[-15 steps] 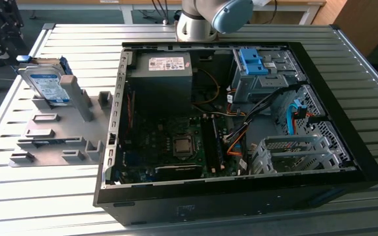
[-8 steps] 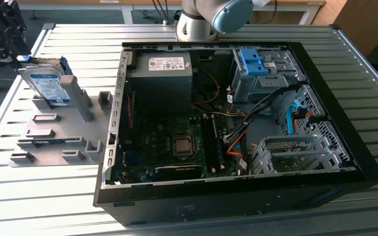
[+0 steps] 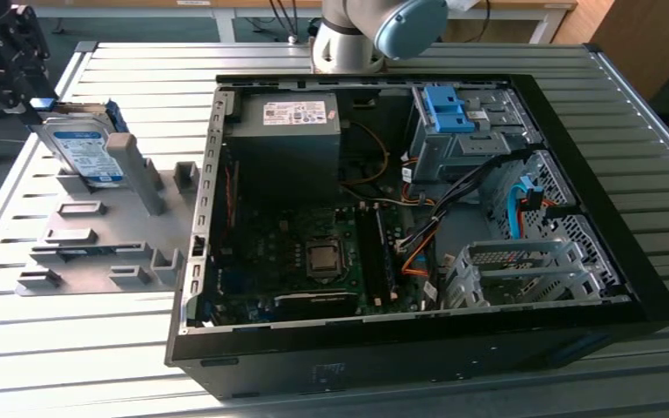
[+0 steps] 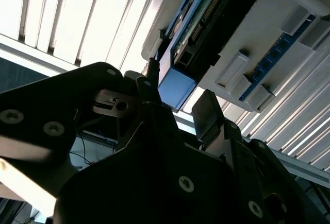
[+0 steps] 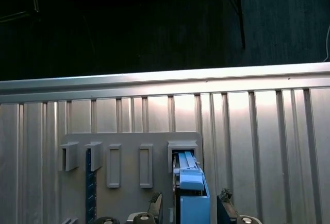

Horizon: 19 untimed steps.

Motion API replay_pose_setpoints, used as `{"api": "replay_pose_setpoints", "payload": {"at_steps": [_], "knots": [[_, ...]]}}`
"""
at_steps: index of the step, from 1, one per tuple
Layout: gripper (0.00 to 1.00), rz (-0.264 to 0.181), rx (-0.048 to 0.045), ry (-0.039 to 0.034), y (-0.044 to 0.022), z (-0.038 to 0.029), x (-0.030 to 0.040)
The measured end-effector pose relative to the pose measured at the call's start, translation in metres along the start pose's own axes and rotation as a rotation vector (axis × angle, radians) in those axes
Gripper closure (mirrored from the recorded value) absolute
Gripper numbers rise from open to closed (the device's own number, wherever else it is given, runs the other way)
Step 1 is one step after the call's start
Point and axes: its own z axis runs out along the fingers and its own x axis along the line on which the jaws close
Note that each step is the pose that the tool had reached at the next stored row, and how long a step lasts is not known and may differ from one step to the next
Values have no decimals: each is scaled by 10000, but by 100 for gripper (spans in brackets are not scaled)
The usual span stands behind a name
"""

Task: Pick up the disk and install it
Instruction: 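Pick up the disk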

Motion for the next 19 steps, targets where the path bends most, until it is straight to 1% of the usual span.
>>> {"api": "replay_pose_setpoints", "payload": {"at_steps": [4, 7, 9, 10, 15, 17, 18, 19], "knots": [[47, -4, -1, 0, 0, 64, 0], [47, -6, -1, 0, -1, 89, -1], [49, -6, -2, 1, -1, 100, 0], [55, -6, -3, 1, -1, 104, -1], [55, -6, -3, 1, -1, 118, -1], [57, -6, -3, 2, -1, 119, 0], [64, -6, -2, 1, -1, 120, 0], [64, -6, -2, 1, -1, 120, 0]]}}
